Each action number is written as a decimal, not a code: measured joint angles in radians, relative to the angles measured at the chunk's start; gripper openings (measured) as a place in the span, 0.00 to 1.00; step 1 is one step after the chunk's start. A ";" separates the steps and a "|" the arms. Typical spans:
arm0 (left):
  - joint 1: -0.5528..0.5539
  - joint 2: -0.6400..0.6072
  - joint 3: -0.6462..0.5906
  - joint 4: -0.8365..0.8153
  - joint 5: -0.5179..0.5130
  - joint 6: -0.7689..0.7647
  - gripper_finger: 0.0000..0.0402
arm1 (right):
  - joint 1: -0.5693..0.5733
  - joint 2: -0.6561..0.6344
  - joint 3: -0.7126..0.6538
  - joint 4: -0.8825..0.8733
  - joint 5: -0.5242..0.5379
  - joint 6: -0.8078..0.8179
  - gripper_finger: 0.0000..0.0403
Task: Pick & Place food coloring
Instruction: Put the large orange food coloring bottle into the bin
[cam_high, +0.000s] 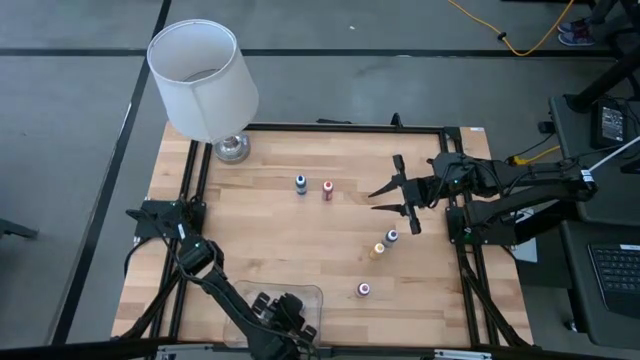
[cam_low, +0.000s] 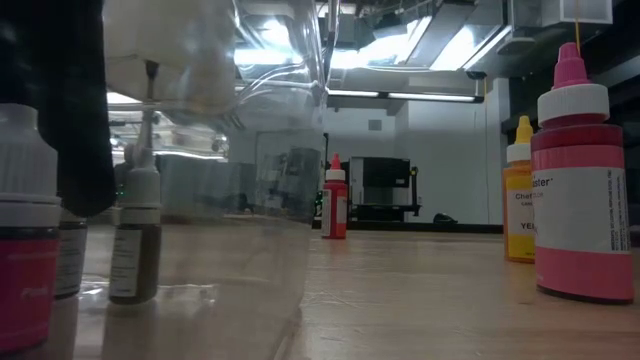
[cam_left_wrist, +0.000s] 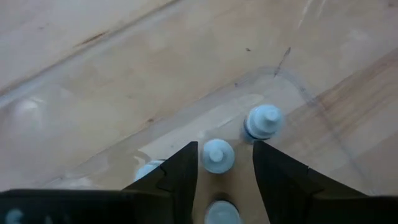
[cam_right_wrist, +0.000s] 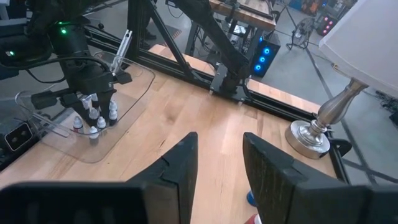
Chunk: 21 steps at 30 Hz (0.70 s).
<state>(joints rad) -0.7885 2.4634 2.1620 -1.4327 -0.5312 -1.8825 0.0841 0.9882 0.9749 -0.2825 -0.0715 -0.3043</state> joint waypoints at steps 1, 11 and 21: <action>-0.002 0.000 0.000 0.004 0.000 0.000 0.36 | 0.000 0.000 0.000 0.000 0.000 -0.009 0.32; 0.004 0.000 0.000 -0.002 0.010 -0.016 0.33 | 0.000 0.000 0.000 0.000 -0.007 -0.042 0.32; 0.010 -0.032 0.011 -0.042 0.004 -0.024 0.39 | 0.000 0.000 0.000 -0.006 -0.009 -0.079 0.32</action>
<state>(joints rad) -0.7781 2.4317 2.1735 -1.4744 -0.5272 -1.9062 0.0839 0.9878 0.9749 -0.2887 -0.0803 -0.3834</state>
